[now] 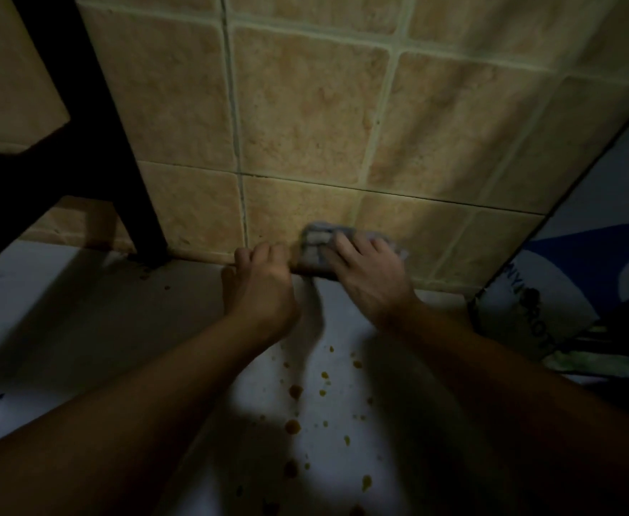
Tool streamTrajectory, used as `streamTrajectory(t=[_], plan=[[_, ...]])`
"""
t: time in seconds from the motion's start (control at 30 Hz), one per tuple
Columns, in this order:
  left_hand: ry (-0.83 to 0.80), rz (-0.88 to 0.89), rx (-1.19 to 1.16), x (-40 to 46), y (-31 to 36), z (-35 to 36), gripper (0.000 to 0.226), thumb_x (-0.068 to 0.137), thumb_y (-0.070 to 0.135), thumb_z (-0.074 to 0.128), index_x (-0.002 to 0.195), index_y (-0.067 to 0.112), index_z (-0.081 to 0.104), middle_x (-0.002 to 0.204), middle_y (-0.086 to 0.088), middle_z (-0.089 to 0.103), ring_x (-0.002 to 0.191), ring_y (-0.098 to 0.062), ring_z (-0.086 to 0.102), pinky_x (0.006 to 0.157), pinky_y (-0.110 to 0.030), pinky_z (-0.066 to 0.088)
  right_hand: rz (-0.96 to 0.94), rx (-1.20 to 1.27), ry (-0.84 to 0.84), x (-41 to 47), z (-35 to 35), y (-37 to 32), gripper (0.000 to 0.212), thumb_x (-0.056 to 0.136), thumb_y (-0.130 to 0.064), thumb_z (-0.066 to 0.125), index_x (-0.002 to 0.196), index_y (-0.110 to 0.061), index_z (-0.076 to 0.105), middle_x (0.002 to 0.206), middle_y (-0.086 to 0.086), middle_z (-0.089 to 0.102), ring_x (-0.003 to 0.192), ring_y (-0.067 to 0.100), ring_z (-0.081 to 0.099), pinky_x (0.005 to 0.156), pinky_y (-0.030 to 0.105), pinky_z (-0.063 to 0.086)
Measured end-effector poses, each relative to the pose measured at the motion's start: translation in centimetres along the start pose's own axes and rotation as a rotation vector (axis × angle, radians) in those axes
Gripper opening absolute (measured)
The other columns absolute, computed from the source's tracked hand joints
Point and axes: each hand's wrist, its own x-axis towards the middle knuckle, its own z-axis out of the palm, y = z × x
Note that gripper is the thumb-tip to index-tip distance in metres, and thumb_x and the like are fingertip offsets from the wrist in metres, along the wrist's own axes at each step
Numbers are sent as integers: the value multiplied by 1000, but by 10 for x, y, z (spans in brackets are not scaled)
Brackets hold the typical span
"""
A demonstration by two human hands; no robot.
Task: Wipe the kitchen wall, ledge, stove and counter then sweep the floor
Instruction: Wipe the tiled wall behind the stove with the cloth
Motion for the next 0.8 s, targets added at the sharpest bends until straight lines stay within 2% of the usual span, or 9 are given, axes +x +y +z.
streamTrajectory(t=[0.1,0.17,0.27,0.4,0.47,0.53,0.63,0.73,0.8], plan=[[3,4,24,0,-4,-3,60,83,23,62,136,19,33,141,-1,33,126,-27,30,99,-40,33,-56,-147,-14,26,-7,-3,49,76,-25,49,124,-20,60,118,6,60,95,23,59,72,32,49],[-17,-12,25,-1,-3,-3,61,83,23,63,135,18,33,142,-1,33,127,-27,29,100,-40,32,-106,-147,-36,21,-1,7,50,74,-26,51,122,-21,61,119,6,60,97,23,60,74,33,50],[-39,-7,31,-3,1,-1,58,82,22,63,134,17,35,141,-2,34,128,-26,29,101,-40,31,-108,-126,-30,-16,13,36,36,78,-25,46,102,-19,71,105,8,67,84,25,64,66,30,50],[-61,17,58,-2,11,9,55,81,24,63,129,16,36,136,-3,37,124,-27,32,97,-39,34,102,-163,-125,-98,22,73,27,79,-19,47,83,-14,73,90,12,68,70,29,64,58,34,50],[-68,48,65,-2,21,16,56,80,24,62,129,15,36,135,-5,38,122,-28,33,95,-39,35,154,-156,-104,-108,19,75,26,79,-18,47,79,-13,73,83,11,68,67,28,64,55,30,48],[-82,83,39,-2,28,21,59,79,22,62,131,14,35,136,-6,38,122,-29,32,97,-41,35,112,-138,-16,-88,16,63,27,84,-19,46,83,-14,73,82,8,67,66,26,62,55,29,45],[-60,109,16,0,39,21,58,81,21,61,132,14,36,137,-5,37,123,-29,31,98,-40,35,-12,-79,117,-47,16,41,25,84,-21,49,97,-17,70,91,5,65,77,23,57,62,33,41],[-16,130,38,2,44,20,52,83,23,60,130,17,37,136,-2,38,121,-28,34,95,-39,35,-94,-89,27,-31,27,35,32,76,-26,48,96,-22,71,99,2,65,84,21,57,67,32,39],[-12,137,40,4,45,21,52,83,23,59,130,17,37,135,-2,38,121,-27,34,95,-38,34,-103,-67,5,-44,36,44,30,79,-25,46,91,-22,73,103,4,66,87,23,55,64,31,42]])
